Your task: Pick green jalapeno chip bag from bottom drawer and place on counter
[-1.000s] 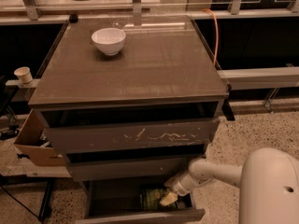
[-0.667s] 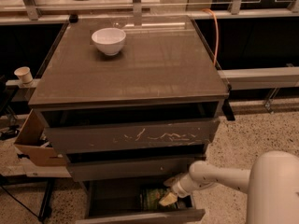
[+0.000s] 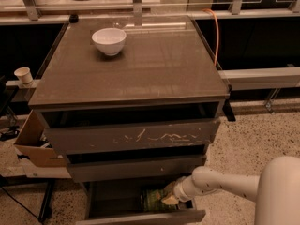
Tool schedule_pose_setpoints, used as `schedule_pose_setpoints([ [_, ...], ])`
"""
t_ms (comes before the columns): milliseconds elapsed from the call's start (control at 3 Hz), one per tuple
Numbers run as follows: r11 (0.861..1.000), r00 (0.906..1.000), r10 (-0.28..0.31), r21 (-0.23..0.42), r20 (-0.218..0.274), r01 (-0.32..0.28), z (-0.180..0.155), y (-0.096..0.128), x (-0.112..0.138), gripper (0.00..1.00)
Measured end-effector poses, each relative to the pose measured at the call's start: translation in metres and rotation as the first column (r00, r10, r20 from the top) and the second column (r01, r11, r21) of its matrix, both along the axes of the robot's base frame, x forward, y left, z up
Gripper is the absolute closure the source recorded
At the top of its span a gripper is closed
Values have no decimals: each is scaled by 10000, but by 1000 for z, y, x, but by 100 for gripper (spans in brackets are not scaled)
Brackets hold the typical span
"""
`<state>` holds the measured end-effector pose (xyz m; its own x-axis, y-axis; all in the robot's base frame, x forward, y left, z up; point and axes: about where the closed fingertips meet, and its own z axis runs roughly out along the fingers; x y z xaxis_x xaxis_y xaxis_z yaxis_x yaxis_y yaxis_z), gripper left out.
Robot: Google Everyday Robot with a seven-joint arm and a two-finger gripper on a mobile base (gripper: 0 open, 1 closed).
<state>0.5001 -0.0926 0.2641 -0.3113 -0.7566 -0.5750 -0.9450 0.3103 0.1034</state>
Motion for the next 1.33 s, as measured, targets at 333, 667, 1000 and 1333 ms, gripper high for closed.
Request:
schedule_pose_setpoints([
  [333,10000,10000,0,0,0,0,0,0,0,58],
  [667,10000,10000,0,1,-2,0,0,0,0,39],
  [1000,10000,10000,-1,5,-4,1,-1,0,0,35],
  [1333,10000,9999,-95,3,93,95,-5,-2,0,30],
])
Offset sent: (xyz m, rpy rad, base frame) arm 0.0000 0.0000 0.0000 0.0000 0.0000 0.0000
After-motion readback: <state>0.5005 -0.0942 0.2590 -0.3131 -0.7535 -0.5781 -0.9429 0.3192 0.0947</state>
